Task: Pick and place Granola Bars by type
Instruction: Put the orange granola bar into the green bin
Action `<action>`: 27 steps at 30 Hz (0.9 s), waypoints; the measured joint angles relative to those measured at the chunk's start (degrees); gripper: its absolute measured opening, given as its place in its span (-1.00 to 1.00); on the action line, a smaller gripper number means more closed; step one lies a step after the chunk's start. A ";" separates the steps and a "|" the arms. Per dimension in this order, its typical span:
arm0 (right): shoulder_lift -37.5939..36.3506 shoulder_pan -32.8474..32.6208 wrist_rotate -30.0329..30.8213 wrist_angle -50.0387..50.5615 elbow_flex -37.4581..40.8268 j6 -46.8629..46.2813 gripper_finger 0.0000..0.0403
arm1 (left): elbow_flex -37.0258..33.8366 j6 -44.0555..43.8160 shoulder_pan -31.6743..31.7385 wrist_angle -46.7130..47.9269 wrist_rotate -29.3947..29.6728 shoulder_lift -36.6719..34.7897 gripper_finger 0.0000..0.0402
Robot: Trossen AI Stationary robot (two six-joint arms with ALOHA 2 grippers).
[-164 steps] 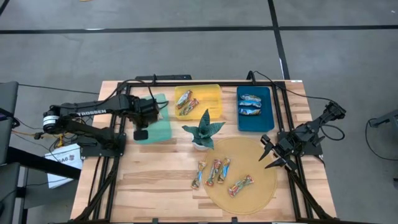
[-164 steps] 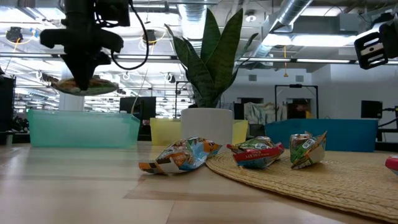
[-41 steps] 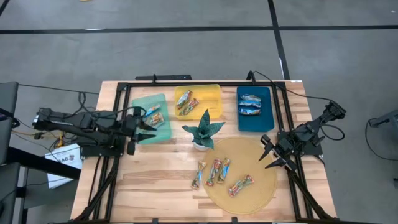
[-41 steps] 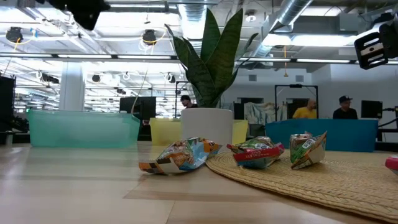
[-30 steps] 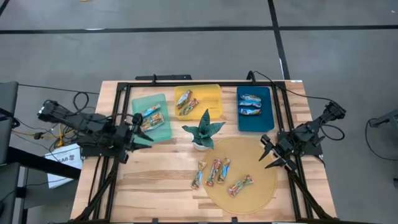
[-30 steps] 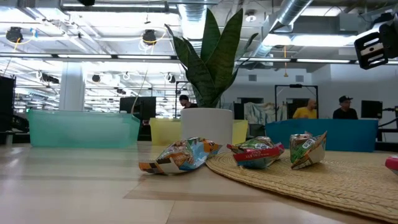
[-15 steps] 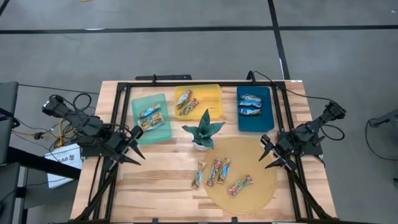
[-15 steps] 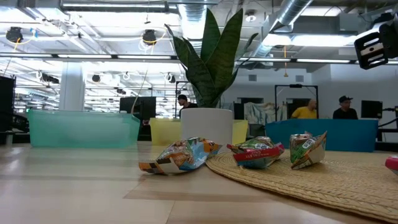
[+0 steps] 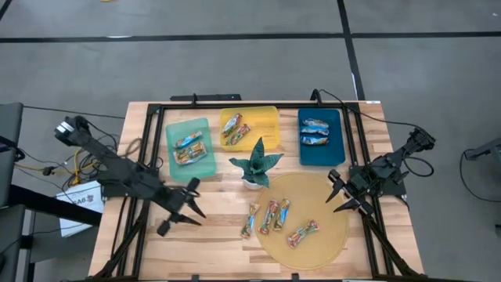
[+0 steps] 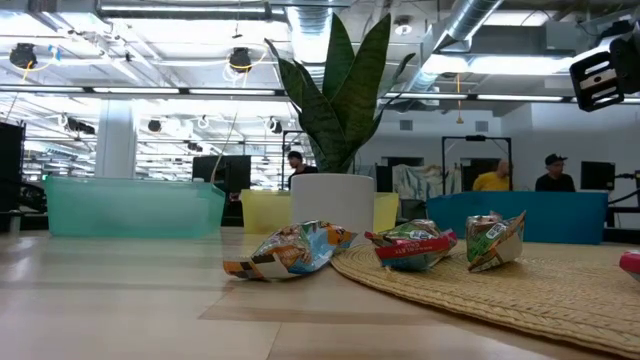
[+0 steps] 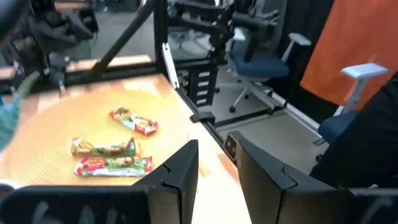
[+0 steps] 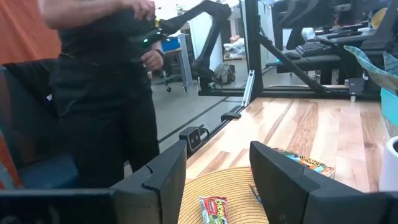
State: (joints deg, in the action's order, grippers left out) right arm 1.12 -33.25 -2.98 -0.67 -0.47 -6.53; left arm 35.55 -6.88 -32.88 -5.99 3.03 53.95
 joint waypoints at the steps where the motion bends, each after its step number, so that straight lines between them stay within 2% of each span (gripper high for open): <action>1: -0.01 -0.01 -0.02 0.00 0.00 -0.01 -0.16 | 0.96 -0.58 -0.13 -0.45 0.59 2.29 -0.49; 9: 0.00 0.00 0.00 0.00 0.00 -0.01 -0.16 | 12.85 -5.15 -0.53 -1.32 4.24 19.65 -0.49; 15: -0.01 0.01 -0.02 0.00 0.00 -0.02 -0.16 | 22.99 -6.71 -0.52 -1.07 8.23 29.83 -0.49; 19: 0.01 0.01 0.00 0.00 0.00 -0.02 -0.16 | 27.25 -8.80 -0.11 -1.08 9.55 34.05 -0.49; 24: 0.00 0.00 -0.01 -0.03 0.00 -0.01 -0.16 | 29.46 -16.07 1.33 -0.95 10.85 36.83 -0.49; 27: -0.01 -0.01 0.00 -0.02 0.00 -0.02 -0.16 | 29.58 -22.12 1.96 0.69 13.60 37.59 -0.49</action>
State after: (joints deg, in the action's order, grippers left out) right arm 1.10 -33.26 -2.98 -0.69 -0.47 -6.55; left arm 65.14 -29.01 -30.92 -5.30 16.63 91.55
